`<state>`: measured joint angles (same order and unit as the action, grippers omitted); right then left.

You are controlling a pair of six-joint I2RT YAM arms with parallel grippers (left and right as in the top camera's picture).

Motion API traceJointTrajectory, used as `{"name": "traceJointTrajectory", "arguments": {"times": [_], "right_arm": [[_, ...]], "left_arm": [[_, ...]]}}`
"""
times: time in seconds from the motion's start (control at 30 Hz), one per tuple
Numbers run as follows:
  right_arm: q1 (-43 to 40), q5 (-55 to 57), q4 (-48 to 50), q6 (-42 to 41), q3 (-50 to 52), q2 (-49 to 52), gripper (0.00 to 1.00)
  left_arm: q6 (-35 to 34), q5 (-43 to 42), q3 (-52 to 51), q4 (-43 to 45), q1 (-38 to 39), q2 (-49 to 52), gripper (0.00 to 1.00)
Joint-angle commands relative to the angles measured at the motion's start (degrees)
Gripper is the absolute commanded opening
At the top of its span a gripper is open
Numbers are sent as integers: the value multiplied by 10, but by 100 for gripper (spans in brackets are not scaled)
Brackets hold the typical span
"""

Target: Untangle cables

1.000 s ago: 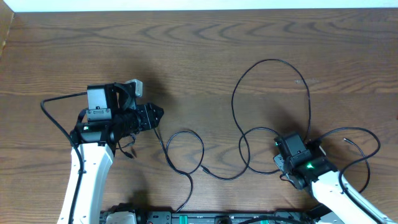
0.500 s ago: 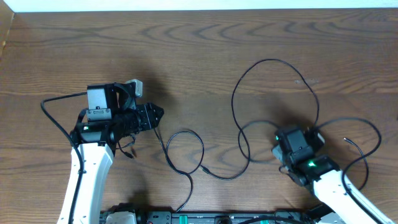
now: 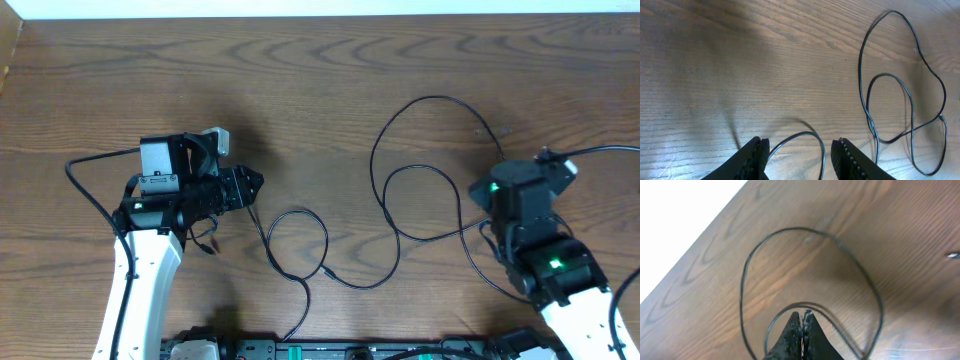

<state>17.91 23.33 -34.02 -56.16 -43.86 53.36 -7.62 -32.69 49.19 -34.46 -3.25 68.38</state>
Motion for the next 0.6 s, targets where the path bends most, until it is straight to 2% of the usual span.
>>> {"name": "traceJointTrajectory", "arguments": {"times": [0.0, 0.03, 0.13, 0.23, 0.3, 0.37, 0.5, 0.57], "right_arm": [[-10, 2, -30, 42, -10, 1, 25], [-10, -5, -55, 42, -10, 7, 43], [-10, -52, -124, 63, -10, 29, 75], [-10, -100, -190, 85, -9, 62, 90], [-10, -119, -224, 84, -9, 93, 96], [-10, -133, -235, 84, -9, 113, 97], [-10, -145, -232, 85, -7, 151, 95], [-10, -145, -217, 85, -4, 170, 89]], "left_arm": [[5, -3, -2, 0, 2, 2, 46], [5, -3, -2, 0, 2, 2, 46], [5, -3, -2, 0, 2, 2, 46], [5, -3, -2, 0, 2, 2, 51], [5, -3, -2, 0, 2, 2, 52], [5, -3, -2, 0, 2, 2, 52], [5, -3, -2, 0, 2, 2, 52], [5, -3, -2, 0, 2, 2, 52]]}}
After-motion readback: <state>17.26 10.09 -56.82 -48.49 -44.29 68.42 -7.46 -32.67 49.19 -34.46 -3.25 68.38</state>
